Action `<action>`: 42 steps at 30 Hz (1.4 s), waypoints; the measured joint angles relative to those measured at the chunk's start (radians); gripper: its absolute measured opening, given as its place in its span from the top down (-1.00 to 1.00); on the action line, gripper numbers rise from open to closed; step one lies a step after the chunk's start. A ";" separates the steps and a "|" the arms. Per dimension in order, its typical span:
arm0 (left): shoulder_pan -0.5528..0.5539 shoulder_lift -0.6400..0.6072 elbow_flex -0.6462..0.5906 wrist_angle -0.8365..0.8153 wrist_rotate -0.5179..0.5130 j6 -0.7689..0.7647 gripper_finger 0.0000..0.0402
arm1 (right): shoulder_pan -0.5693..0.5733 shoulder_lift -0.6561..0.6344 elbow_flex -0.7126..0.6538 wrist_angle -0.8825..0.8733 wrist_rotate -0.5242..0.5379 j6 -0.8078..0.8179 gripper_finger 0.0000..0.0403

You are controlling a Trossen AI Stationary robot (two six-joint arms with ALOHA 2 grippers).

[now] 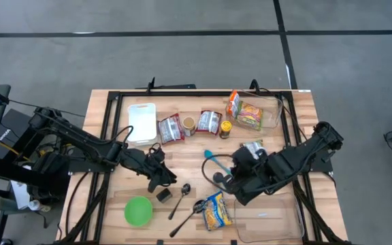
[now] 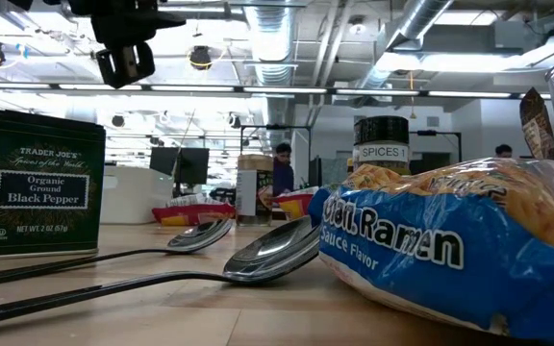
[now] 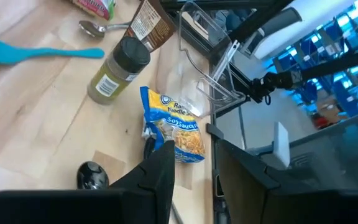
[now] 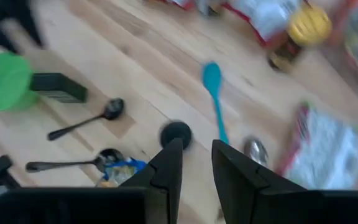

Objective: Pick & Place Food Item
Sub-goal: Put the orange spice pack into the bottom transparent bin

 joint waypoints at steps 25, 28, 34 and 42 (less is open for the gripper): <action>0.000 0.000 0.000 -0.009 0.003 0.126 0.44 | -0.053 0.002 -0.158 -0.027 -0.348 0.741 0.70; 0.000 0.000 0.000 -0.011 0.003 0.126 0.44 | -0.053 0.002 -0.198 -0.013 -0.386 0.772 0.71; -0.001 0.000 0.000 -0.012 0.002 0.126 0.44 | -0.059 0.001 -0.263 0.003 -0.416 0.782 0.71; 0.000 0.000 0.000 -0.011 0.002 0.126 0.44 | -0.060 0.002 -0.312 0.069 -0.438 0.824 0.71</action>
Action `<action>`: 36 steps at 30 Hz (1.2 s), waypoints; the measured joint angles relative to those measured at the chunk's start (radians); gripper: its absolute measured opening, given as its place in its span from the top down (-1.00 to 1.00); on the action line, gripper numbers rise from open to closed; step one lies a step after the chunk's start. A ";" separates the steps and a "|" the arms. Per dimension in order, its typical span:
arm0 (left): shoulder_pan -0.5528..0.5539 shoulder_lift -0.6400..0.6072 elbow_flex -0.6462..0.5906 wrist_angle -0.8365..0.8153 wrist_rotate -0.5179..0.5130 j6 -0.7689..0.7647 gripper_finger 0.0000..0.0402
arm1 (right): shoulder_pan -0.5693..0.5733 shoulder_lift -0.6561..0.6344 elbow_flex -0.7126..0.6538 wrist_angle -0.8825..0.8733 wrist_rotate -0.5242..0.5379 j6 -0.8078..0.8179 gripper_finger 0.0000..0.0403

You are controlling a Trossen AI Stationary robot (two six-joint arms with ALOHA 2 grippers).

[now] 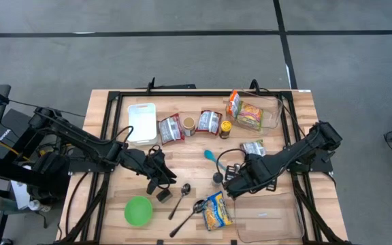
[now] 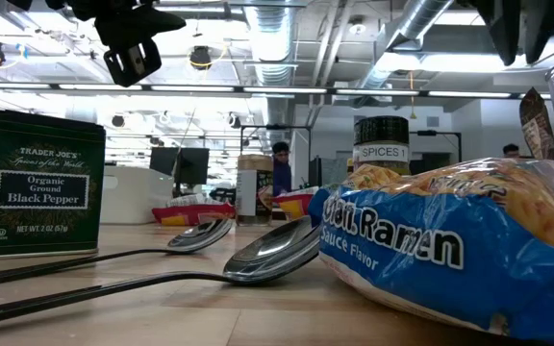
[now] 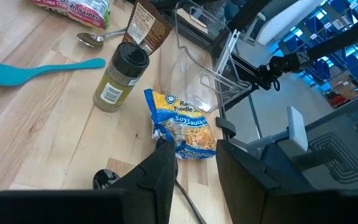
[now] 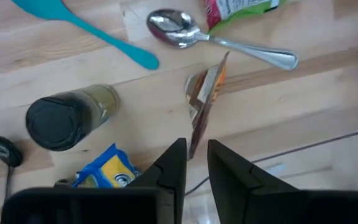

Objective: Pick & Place Food Item
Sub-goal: Put the orange spice pack into the bottom transparent bin

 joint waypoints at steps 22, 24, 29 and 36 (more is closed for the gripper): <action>0.000 0.000 0.000 0.000 -0.004 0.000 0.44 | -0.027 0.006 0.000 -0.077 0.012 0.032 0.65; 0.000 0.000 0.000 0.000 -0.003 0.000 0.44 | -0.026 0.006 0.000 -0.079 0.012 0.032 0.58; 0.000 0.000 0.000 0.000 -0.003 0.000 0.44 | -0.026 0.006 0.000 -0.077 0.014 0.035 0.39; 0.000 0.000 0.000 0.000 -0.003 0.000 0.44 | -0.032 0.008 0.000 -0.058 0.015 0.041 0.24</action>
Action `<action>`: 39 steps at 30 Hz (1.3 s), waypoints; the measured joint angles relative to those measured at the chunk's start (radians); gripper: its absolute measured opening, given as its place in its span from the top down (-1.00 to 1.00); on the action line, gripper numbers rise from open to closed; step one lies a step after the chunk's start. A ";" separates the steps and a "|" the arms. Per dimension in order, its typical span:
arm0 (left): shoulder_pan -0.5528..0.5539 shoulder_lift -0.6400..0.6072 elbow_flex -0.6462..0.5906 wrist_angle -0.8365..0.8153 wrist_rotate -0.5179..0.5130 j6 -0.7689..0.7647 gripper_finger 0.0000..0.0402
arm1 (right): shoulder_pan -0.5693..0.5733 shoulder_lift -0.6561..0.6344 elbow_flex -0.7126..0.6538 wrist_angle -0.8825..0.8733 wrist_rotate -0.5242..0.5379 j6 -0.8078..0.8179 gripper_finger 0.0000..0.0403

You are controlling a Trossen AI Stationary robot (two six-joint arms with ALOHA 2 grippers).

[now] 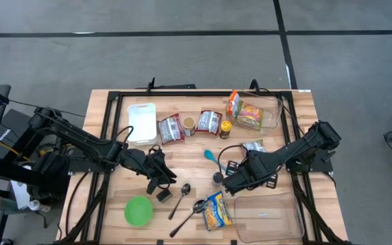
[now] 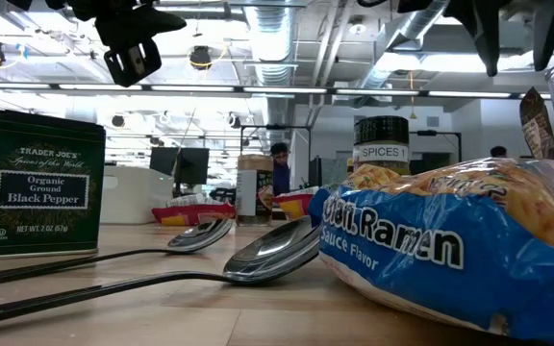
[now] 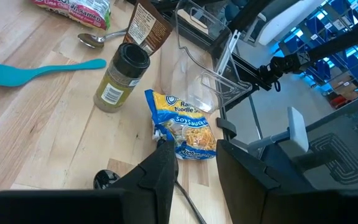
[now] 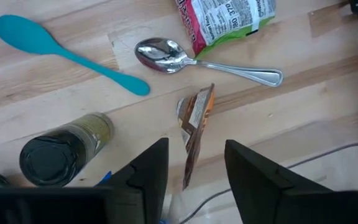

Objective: Pick & Place Food Item
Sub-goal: Put the orange spice pack into the bottom transparent bin

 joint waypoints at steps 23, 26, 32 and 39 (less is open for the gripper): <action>0.000 0.000 0.000 -0.012 0.008 0.000 0.44 | -0.013 0.195 0.000 -0.038 -0.038 0.002 0.28; 0.000 0.000 0.000 -0.013 0.012 0.000 0.44 | -0.013 0.195 0.000 -0.048 -0.040 0.006 0.32; 0.000 0.000 0.000 -0.012 0.012 0.000 0.44 | -0.013 0.195 0.000 -0.051 -0.041 0.006 0.48; 0.000 0.000 0.000 -0.012 0.012 0.000 0.44 | -0.013 0.195 0.000 -0.051 -0.041 0.006 0.69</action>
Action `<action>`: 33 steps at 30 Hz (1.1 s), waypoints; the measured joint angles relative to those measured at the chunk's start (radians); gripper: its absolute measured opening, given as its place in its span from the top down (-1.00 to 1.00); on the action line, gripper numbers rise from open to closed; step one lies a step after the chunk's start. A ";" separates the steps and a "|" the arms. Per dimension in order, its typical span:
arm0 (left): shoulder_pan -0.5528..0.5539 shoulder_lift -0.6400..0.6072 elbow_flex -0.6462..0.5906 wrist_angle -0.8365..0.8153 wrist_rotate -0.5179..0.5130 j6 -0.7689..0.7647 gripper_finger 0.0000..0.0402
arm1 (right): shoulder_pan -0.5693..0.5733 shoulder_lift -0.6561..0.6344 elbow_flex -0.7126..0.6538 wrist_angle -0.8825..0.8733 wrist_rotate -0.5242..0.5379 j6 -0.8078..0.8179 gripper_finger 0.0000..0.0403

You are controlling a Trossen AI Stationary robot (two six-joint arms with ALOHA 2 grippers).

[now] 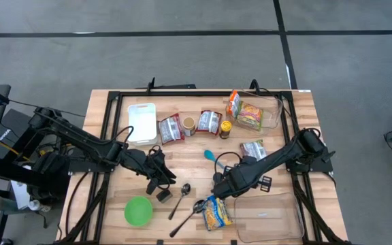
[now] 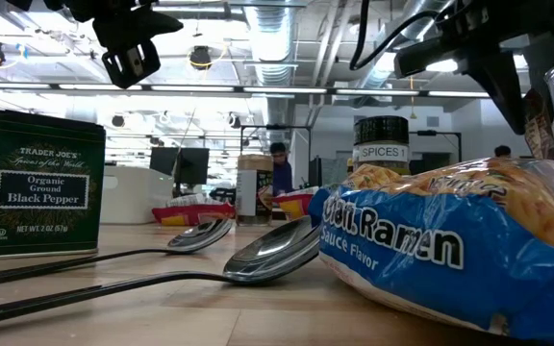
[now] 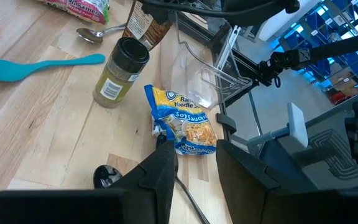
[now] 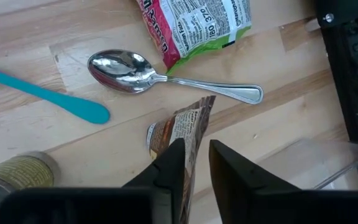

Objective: Pick & Place Food Item
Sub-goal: Put the orange spice pack into the bottom transparent bin

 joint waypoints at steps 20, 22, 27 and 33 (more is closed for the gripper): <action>0.000 0.000 0.000 0.000 0.000 0.000 0.44 | 0.000 -0.001 0.009 -0.008 0.045 -0.034 0.99; 0.000 0.000 0.000 0.000 0.000 0.000 0.44 | 0.000 -0.002 0.026 -0.008 0.075 -0.047 0.99; 0.000 0.000 0.000 0.000 0.000 0.000 0.44 | -0.001 -0.003 0.077 -0.008 0.120 -0.135 1.00; 0.000 0.000 0.000 0.000 0.000 0.000 0.44 | 0.000 -0.003 0.132 -0.008 0.188 -0.194 1.00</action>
